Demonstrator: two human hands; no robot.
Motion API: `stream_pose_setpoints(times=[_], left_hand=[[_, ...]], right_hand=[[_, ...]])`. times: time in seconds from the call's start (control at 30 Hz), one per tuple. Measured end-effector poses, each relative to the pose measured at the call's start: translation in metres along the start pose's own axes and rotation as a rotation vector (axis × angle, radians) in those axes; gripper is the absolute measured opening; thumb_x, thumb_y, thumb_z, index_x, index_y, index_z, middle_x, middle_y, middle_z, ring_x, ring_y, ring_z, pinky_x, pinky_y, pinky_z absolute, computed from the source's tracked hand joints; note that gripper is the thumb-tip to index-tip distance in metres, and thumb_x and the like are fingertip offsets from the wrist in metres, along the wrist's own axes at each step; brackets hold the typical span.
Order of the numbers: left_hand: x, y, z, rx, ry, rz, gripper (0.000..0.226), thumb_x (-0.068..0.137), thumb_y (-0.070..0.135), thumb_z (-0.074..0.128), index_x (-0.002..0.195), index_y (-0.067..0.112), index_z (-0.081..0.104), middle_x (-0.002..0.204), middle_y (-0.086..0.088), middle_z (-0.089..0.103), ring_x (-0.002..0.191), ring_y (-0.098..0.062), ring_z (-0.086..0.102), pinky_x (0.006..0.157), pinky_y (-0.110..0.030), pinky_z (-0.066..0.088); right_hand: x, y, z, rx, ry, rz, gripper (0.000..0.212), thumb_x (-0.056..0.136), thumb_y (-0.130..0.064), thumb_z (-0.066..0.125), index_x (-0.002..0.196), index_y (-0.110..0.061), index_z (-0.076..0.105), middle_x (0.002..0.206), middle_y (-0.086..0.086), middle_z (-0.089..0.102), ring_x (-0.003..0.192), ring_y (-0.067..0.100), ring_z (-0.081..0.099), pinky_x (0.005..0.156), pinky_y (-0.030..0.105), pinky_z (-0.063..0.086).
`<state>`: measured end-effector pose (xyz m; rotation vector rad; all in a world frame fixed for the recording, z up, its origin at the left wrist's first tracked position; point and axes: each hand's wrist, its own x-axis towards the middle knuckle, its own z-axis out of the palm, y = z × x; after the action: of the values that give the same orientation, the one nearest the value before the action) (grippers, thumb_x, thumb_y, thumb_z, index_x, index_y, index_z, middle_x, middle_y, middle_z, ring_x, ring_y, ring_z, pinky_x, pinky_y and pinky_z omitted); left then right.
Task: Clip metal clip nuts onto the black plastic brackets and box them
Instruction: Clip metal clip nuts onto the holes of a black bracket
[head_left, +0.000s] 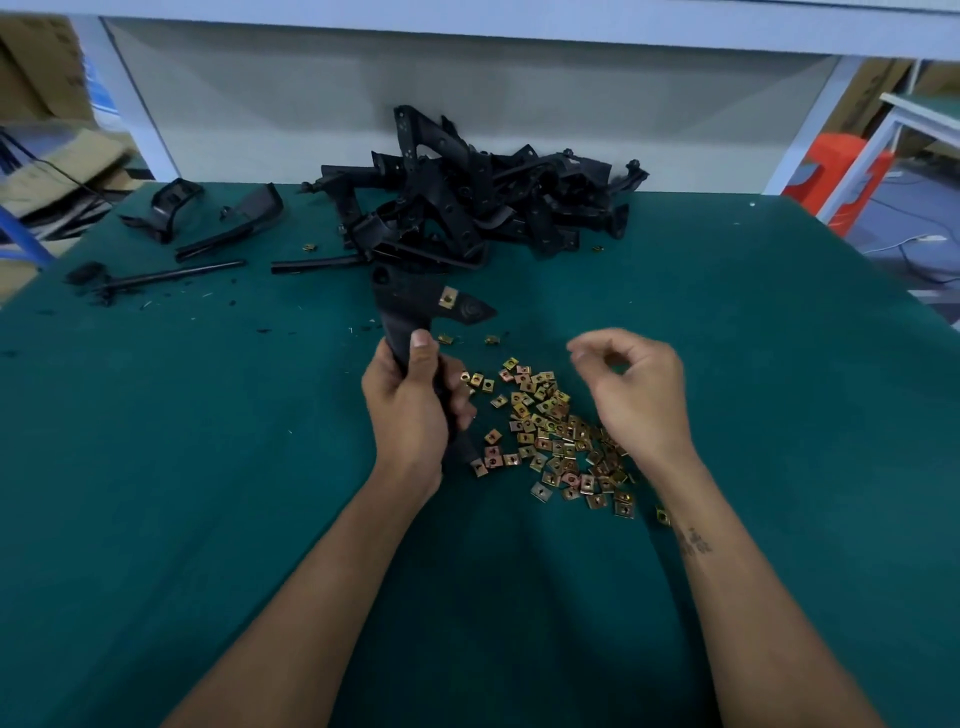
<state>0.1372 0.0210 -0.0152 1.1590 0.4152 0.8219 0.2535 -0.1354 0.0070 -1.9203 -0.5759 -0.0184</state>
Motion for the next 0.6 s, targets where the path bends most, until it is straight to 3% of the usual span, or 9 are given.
stream_pose_setpoints(times=[0.1,0.2,0.27,0.43,0.6], left_hand=[[0.002,0.000,-0.003,-0.003,0.016,-0.026,0.024,0.110,0.027,0.045,0.091,0.013,0.043,0.065,-0.001,0.053,0.048,-0.018,0.042,0.043,-0.029,0.039],[-0.001,-0.001,0.002,0.008,-0.011,-0.056,0.024,0.110,0.027,0.046,0.091,0.012,0.044,0.066,-0.002,0.052,0.048,-0.017,0.042,0.043,-0.030,0.038],[-0.003,-0.002,0.006,0.020,-0.027,-0.066,0.024,0.109,0.026,0.047,0.091,0.012,0.045,0.066,-0.003,0.052,0.048,-0.018,0.041,0.043,-0.030,0.038],[-0.006,-0.003,0.009,0.034,-0.062,-0.084,0.022,0.109,0.024,0.048,0.093,0.009,0.045,0.065,-0.003,0.051,0.046,-0.017,0.042,0.041,-0.029,0.038],[-0.004,-0.005,0.008,0.039,-0.075,-0.093,0.025,0.108,0.026,0.049,0.091,0.010,0.044,0.065,-0.003,0.050,0.046,-0.019,0.041,0.041,-0.028,0.037]], right_hand=[[0.006,0.012,0.004,-0.287,-0.152,-0.010,0.021,0.094,-0.010,0.069,0.110,-0.018,0.079,0.104,-0.009,0.072,0.092,-0.003,0.064,0.081,-0.001,0.041],[0.008,0.012,0.013,-0.382,-0.207,-0.041,0.029,0.094,-0.017,0.071,0.123,-0.016,0.075,0.117,0.000,0.070,0.105,0.012,0.063,0.097,0.026,0.051],[0.010,0.005,0.020,-0.401,-0.235,-0.062,0.032,0.093,-0.022,0.072,0.125,-0.016,0.074,0.120,0.002,0.068,0.112,0.019,0.061,0.100,0.038,0.052],[0.016,-0.009,0.028,-0.575,-0.239,-0.053,0.014,0.091,-0.012,0.067,0.093,-0.018,0.080,0.098,0.003,0.071,0.099,0.025,0.064,0.079,0.040,0.058],[0.015,-0.004,0.027,-0.566,-0.232,-0.011,0.015,0.091,-0.009,0.072,0.083,-0.022,0.071,0.087,-0.004,0.068,0.094,0.018,0.062,0.072,0.036,0.056]])
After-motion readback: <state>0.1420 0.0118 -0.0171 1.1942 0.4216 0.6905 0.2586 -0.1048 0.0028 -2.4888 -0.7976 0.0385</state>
